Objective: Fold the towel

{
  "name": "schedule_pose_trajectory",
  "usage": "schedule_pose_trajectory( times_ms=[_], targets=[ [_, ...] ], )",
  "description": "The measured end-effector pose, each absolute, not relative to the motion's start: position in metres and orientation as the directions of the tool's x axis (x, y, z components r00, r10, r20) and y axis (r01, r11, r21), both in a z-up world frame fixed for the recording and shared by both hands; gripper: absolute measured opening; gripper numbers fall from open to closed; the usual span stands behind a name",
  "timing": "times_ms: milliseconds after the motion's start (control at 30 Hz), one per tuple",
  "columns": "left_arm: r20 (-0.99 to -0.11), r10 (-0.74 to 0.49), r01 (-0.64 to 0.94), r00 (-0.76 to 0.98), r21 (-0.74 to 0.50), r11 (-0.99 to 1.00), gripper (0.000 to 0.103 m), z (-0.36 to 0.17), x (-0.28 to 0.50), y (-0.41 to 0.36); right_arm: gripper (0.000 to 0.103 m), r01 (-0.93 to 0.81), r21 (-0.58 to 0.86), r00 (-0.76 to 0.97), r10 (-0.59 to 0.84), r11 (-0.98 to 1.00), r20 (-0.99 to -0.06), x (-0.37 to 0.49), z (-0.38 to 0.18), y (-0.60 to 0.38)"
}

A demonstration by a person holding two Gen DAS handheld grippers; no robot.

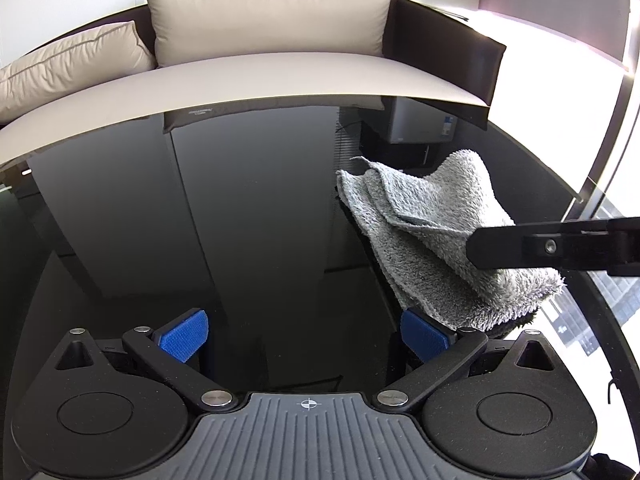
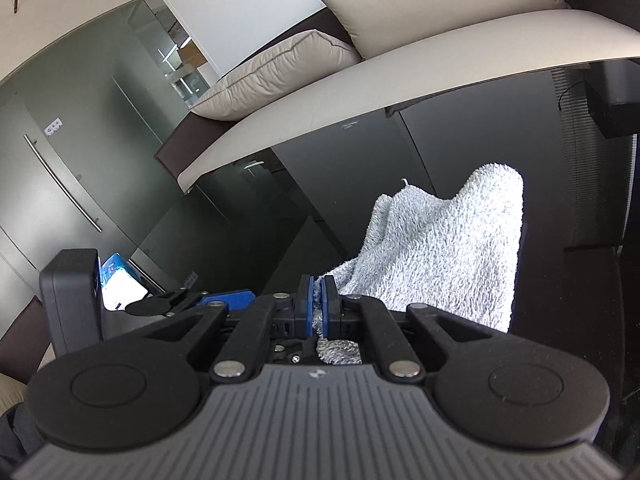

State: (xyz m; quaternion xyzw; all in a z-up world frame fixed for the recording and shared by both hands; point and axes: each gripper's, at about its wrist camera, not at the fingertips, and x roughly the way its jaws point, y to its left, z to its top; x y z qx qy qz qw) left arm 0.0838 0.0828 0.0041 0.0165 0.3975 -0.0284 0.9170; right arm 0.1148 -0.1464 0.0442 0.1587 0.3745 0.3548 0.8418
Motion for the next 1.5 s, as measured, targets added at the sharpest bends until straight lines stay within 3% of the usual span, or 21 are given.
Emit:
schedule_pose_trajectory(
  times_ms=[133,367,767,867,900,933,1100,1367,1500],
  targets=[
    [-0.712,-0.021,0.008,0.702,-0.021,1.000,0.102,0.009,0.085,0.095,0.004,-0.491,0.508,0.452,0.706,0.707,-0.546,0.110,0.040,-0.145],
    [-0.684,-0.089,-0.046,0.724,-0.177,0.983,0.102,0.015,0.103,0.114,0.004,-0.505,0.483,0.417,0.692,0.715,-0.589,0.105,0.025,-0.140],
    [-0.655,-0.135,0.037,0.744,-0.162,0.986,0.102,0.018,0.149,0.083,0.005,-0.501,0.481,0.425,0.689,0.720,-0.588,0.105,0.012,-0.140],
    [-0.651,-0.155,0.055,0.743,-0.171,0.984,0.102,0.016,0.156,0.078,0.016,-0.501,0.492,0.422,0.697,0.712,-0.580,0.107,0.012,-0.142],
    [-0.649,-0.162,0.062,0.743,-0.174,0.983,0.101,0.016,0.159,0.076,0.025,-0.504,0.495,0.417,0.701,0.708,-0.579,0.107,0.013,-0.142],
    [-0.649,-0.169,0.070,0.742,-0.176,0.982,0.100,0.015,0.161,0.074,0.030,-0.507,0.497,0.414,0.705,0.704,-0.576,0.106,0.013,-0.144],
    [-0.634,-0.202,0.117,0.747,-0.174,0.978,0.096,0.014,0.166,0.061,0.035,-0.525,0.471,0.418,0.698,0.708,-0.582,0.097,0.020,-0.157],
    [-0.640,-0.211,0.149,0.739,-0.151,0.977,0.079,0.008,0.174,0.042,0.039,-0.552,0.402,0.440,0.664,0.731,-0.604,0.087,0.027,-0.181],
    [-0.626,-0.231,0.175,0.745,-0.152,0.973,0.066,0.008,0.174,0.035,0.039,-0.517,0.395,0.469,0.637,0.760,-0.612,0.091,0.026,-0.197]
  ],
)
